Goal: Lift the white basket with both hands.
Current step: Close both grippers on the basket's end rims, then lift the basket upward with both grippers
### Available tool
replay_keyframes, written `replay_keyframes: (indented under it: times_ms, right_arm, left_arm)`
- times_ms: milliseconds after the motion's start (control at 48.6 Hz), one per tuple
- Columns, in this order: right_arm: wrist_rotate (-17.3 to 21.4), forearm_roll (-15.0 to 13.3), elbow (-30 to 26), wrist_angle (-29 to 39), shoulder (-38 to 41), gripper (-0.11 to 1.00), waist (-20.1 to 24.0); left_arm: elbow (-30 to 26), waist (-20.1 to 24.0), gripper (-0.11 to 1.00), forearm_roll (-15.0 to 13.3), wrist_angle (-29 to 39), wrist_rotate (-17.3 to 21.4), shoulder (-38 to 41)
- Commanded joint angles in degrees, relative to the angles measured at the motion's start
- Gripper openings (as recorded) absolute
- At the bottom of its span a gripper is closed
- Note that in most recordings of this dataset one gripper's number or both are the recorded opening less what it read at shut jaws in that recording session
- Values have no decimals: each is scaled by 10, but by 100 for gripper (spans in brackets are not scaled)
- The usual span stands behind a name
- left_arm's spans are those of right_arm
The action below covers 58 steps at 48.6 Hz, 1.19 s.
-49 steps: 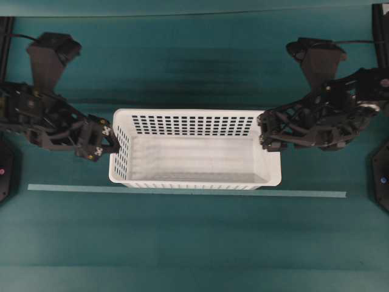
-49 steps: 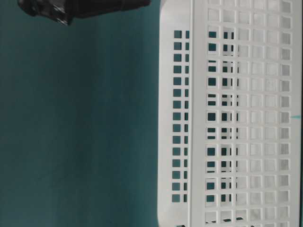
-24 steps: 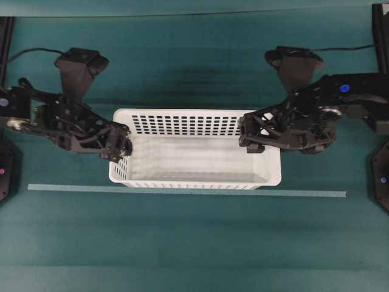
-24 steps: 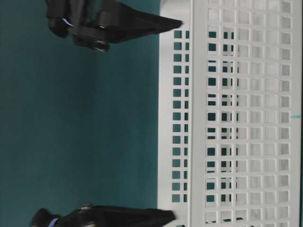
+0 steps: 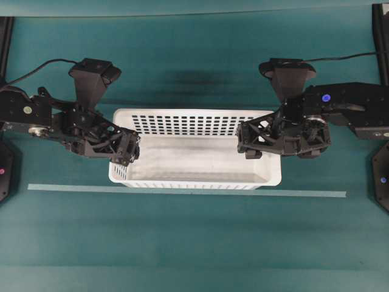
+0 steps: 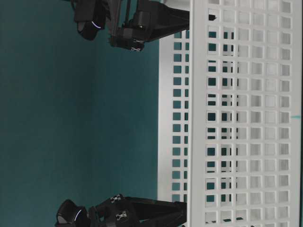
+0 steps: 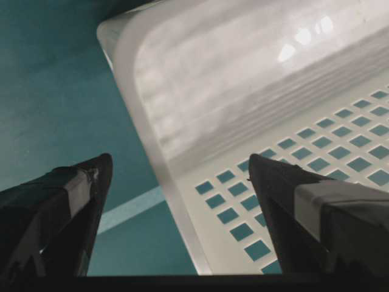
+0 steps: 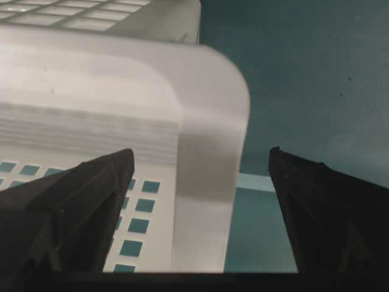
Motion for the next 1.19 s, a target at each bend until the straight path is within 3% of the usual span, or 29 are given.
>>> replay_keyframes:
  times_ms: [0,165,288,329,453,515,597,968,1174]
  right_arm:
    - [1,-2,-2,-11,15,90,0]
    - [2,-2,-2,-12,15,87,0]
    - [12,-1,0,-11,16,71,-1]
    - [19,0,1,-12,15,62,-1]
    - [25,-1,4,-11,16,28,-1]
    - [25,0,5,-11,16,18,0]
    - [29,1,6,-10,15,18,2]
    - [25,4,4,-5,14,18,3]
    - [24,3,-23,41,-11,18,3]
  left_arm:
    - [-3,2,95,3,-4,0,9]
    - [1,2,94,3,-2,-1,7]
    - [2,2,87,3,-1,-2,11]
    - [2,2,80,3,-1,-5,12]
    - [5,2,45,3,-5,-10,11]
    - [6,2,27,3,-8,-11,11]
    - [7,2,16,3,-8,-11,11]
    - [4,2,16,3,-4,-11,11]
    - [-18,2,16,3,36,-8,-8]
